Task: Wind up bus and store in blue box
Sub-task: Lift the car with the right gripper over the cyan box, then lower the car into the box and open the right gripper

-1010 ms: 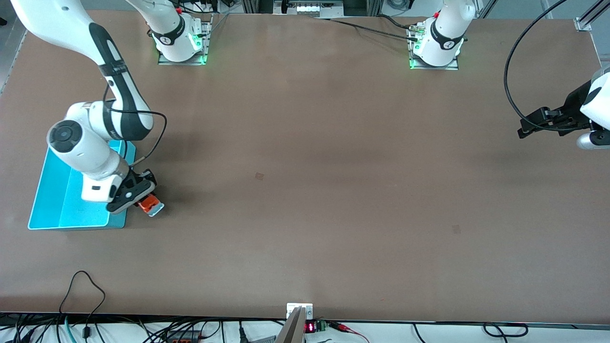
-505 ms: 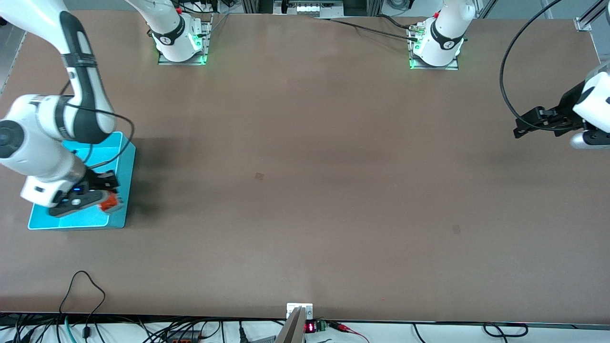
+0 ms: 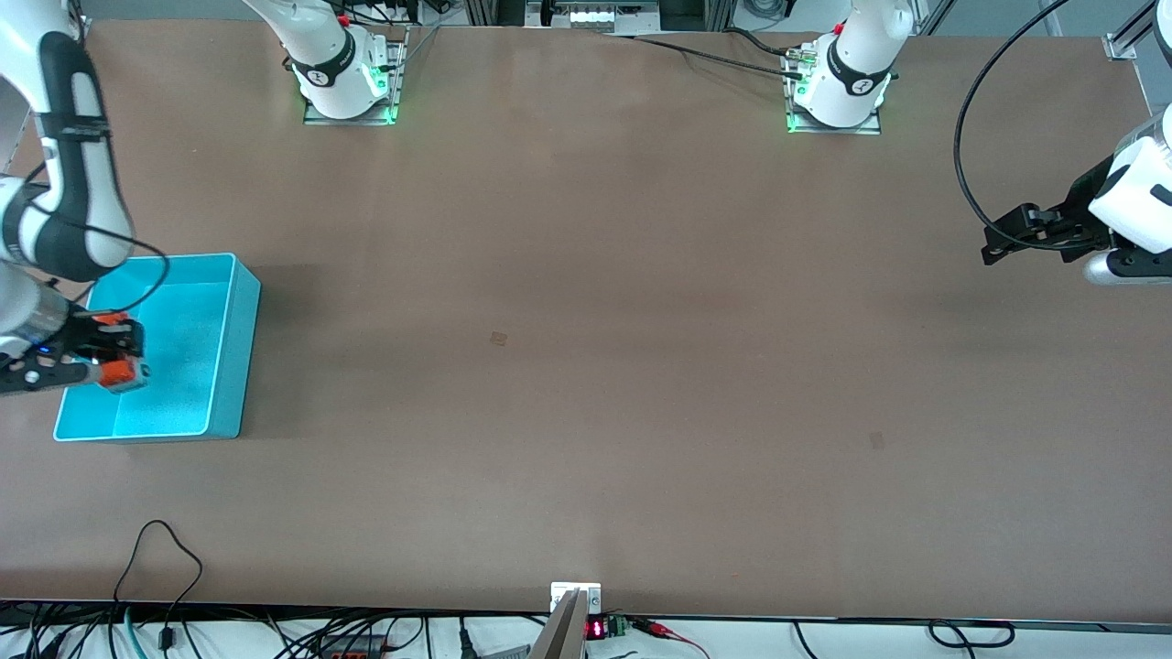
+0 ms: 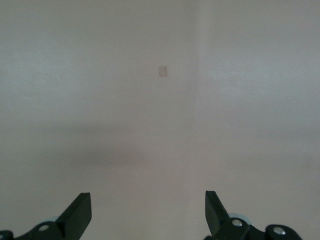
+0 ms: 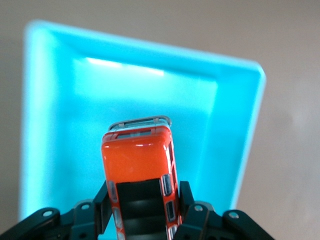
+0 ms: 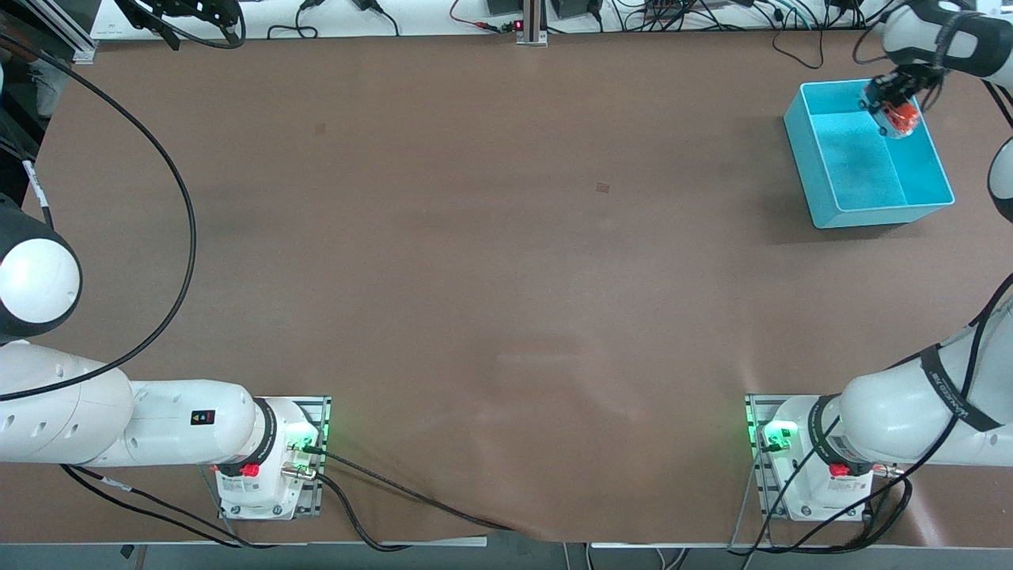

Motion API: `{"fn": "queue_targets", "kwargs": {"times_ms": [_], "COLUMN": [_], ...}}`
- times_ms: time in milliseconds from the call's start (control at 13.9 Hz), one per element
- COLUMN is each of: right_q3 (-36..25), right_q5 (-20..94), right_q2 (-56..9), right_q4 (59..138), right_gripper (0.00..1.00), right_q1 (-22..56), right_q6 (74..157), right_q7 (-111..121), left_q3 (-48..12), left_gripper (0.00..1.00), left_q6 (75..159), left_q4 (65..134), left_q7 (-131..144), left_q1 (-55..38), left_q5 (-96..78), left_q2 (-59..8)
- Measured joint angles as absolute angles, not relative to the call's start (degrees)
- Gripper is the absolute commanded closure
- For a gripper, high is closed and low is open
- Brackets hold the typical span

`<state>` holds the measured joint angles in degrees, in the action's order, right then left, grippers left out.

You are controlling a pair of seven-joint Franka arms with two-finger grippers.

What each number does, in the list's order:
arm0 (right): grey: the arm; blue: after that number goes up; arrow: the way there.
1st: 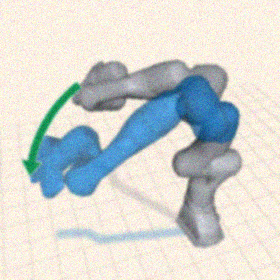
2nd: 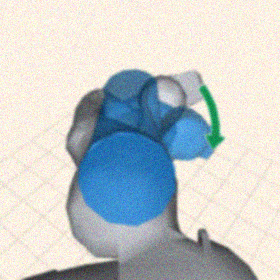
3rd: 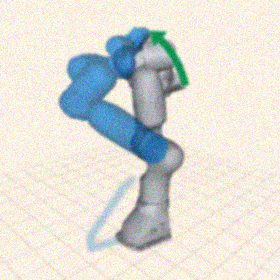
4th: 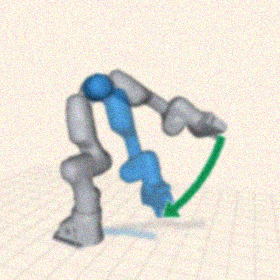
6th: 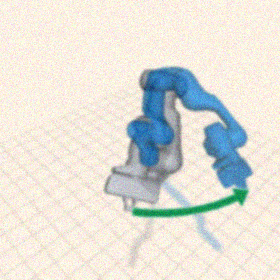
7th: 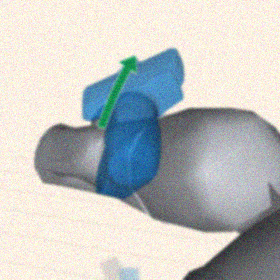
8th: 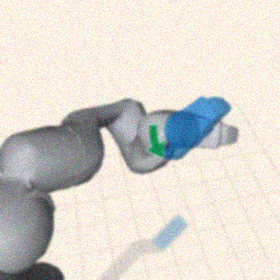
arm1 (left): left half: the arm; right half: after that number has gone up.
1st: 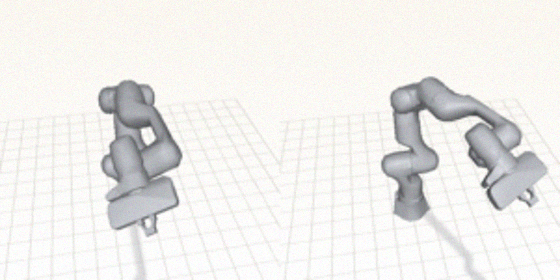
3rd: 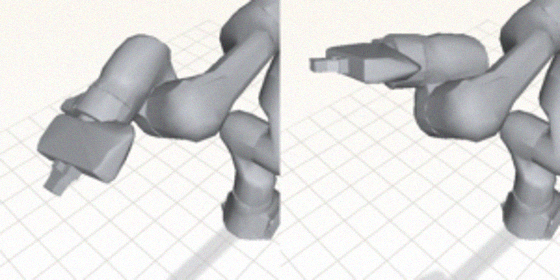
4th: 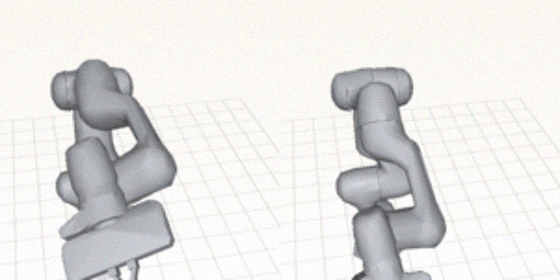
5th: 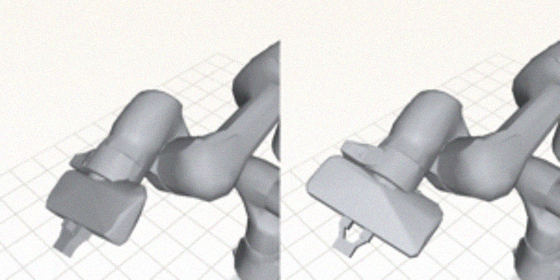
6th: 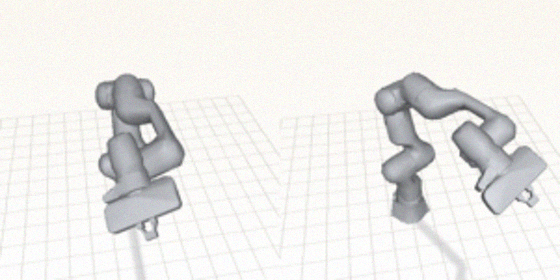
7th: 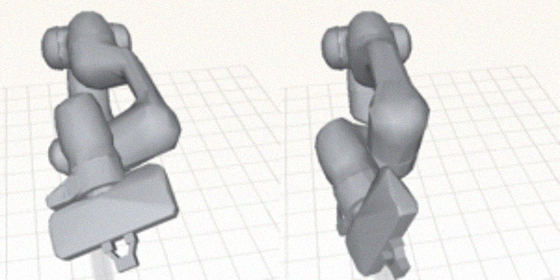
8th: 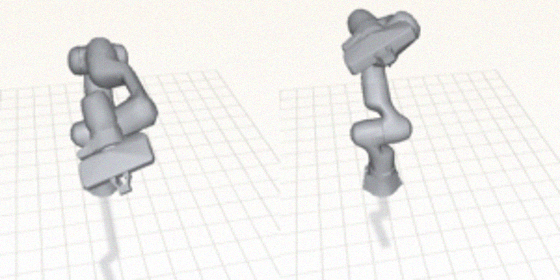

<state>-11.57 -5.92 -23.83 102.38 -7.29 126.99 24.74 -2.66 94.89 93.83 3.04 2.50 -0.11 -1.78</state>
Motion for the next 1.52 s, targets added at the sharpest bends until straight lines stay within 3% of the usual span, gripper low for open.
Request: {"fn": "queue_targets", "kwargs": {"times_ms": [722,1515], "right_q3": [-11.5,-11.2], "right_q5": [-5.1,-2.8], "right_q2": [-21.9,-21.2], "right_q4": [120.1,123.8], "right_gripper": [1.00,1.00], "right_q1": [-10.9,-10.9], "right_q6": [138.0,138.3], "right_q7": [19.9,15.8], "left_q3": [-2.5,-2.5], "left_gripper": [0.00,0.00], "left_q6": [95.0,95.0], "left_q4": [93.8,93.8], "left_q7": [3.0,3.0], "left_q1": [2.9,2.9], "left_q5": [-0.1,-0.1], "left_q2": [-1.7,-1.7]}}
